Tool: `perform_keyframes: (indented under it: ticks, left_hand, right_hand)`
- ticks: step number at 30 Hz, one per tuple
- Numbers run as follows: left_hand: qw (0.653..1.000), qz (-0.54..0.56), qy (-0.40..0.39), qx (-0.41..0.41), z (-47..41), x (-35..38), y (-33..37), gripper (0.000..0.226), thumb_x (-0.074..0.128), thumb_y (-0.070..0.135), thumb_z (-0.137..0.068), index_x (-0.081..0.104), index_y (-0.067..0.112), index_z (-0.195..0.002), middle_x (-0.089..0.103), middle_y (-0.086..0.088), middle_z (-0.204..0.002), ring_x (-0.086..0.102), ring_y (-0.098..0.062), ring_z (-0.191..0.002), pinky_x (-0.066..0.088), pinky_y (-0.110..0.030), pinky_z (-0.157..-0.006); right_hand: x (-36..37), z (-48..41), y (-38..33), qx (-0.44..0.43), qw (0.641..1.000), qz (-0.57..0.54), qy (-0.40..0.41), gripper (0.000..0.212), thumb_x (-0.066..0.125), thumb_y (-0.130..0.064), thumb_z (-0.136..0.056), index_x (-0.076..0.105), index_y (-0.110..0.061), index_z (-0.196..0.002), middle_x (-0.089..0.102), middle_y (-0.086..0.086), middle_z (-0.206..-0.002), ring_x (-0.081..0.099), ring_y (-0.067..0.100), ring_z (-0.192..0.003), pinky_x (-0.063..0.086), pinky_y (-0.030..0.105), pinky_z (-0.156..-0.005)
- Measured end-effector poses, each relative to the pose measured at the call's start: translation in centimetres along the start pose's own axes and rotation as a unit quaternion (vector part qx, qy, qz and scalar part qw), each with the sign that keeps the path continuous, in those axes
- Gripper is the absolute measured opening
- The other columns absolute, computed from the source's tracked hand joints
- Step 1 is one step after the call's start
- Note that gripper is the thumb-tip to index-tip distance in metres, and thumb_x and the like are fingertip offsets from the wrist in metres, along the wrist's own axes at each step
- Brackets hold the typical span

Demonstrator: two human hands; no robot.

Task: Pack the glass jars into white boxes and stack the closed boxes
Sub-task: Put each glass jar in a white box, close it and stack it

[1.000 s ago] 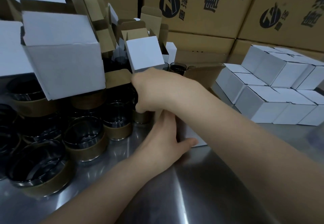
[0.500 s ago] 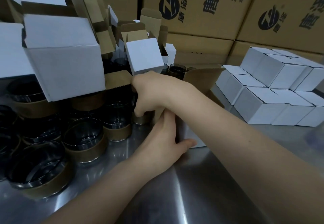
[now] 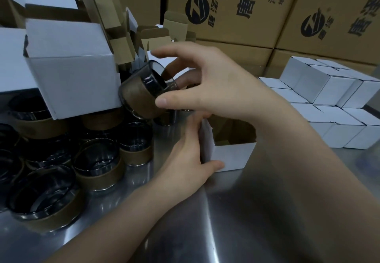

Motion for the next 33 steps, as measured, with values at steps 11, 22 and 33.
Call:
perform_keyframes:
  ticks: [11,22,33]
  left_hand:
    - [0.998,0.015,0.045,-0.03,-0.4,-1.1,-0.9,0.087,0.083,0.026,-0.072,0.016,0.061,-0.115,0.046,0.029,-0.128,0.047,0.004,-0.121,0.041,-0.016,-0.099]
    - [0.996,0.065,0.064,-0.017,-0.5,-2.3,-0.9,0.091,0.084,0.012,-0.072,0.018,0.066,-0.102,0.045,0.055,-0.104,0.048,0.027,-0.101,0.038,0.005,-0.073]
    - [0.997,0.058,0.05,-0.033,-0.3,-1.8,-0.6,0.083,0.084,0.011,-0.071,0.021,0.046,-0.112,0.058,0.023,-0.113,0.061,-0.005,-0.109,0.051,-0.031,-0.094]
  right_hand:
    - [-2.2,3.1,4.0,-0.039,0.981,-0.192,0.011,0.056,0.077,-0.013,-0.075,0.057,-0.018,-0.127,0.059,0.016,-0.126,0.067,0.031,-0.105,0.053,0.036,-0.089]
    - [-3.8,4.0,5.1,-0.053,0.971,-0.226,0.059,0.047,0.071,-0.026,-0.071,0.063,-0.015,-0.116,0.068,-0.002,-0.11,0.065,0.017,-0.107,0.051,0.028,-0.087]
    - [-5.0,4.6,7.2,0.074,0.992,0.018,0.099,0.05,0.073,-0.06,-0.061,0.066,-0.037,-0.105,0.066,-0.006,-0.1,0.068,0.015,-0.091,0.058,0.045,-0.085]
Point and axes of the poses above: each hand's wrist, its own z-axis away from the middle knuckle, its own x-axis out of the palm, y = z × x, the point moved 9 cm from there along -z, towards the middle knuckle
